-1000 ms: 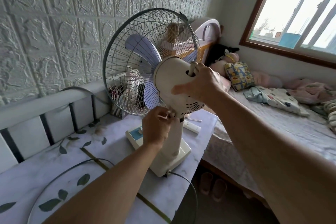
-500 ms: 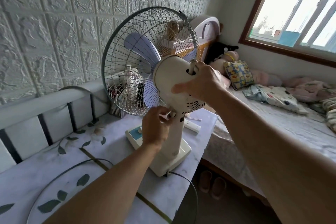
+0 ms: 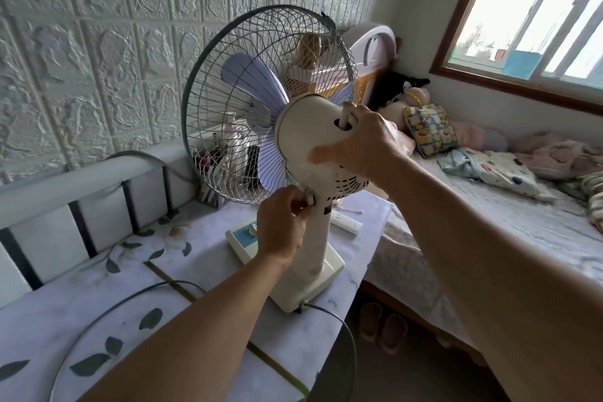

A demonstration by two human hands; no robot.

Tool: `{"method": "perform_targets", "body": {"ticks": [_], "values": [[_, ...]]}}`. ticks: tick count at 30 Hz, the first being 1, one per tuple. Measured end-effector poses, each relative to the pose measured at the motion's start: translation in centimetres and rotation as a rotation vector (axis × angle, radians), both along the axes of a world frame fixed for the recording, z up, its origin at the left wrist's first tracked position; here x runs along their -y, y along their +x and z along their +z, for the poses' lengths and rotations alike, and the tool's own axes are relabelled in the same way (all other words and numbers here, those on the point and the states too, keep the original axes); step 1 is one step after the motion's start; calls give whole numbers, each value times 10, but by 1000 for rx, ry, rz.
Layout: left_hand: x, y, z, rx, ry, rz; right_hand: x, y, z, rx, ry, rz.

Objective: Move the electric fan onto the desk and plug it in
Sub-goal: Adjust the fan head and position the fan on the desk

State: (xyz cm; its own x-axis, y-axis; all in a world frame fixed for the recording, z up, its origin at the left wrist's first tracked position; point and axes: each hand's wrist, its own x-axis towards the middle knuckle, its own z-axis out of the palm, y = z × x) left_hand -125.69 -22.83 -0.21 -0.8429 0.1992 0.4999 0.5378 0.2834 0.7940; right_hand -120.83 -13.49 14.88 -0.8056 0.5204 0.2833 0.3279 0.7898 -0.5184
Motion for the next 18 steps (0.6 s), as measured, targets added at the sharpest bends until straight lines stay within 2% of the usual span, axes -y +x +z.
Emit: {"method": "perform_targets", "body": {"ticks": [3,5,10,14,18], "values": [[0,1,-6,188,109,-40,0,1,0,4,-9,1],[0,1,-7,195,109,-34,0,1,0,5,-3,-5],[-1,0,-2,27,33,-14,0,3,1,8,3,-3],[0,-4,-3,-167,-123,1,-1,4,1,17,4,-6],[2,-7,-2,-257,-149,-22,-1,3,1,17,-6,-23]]}}
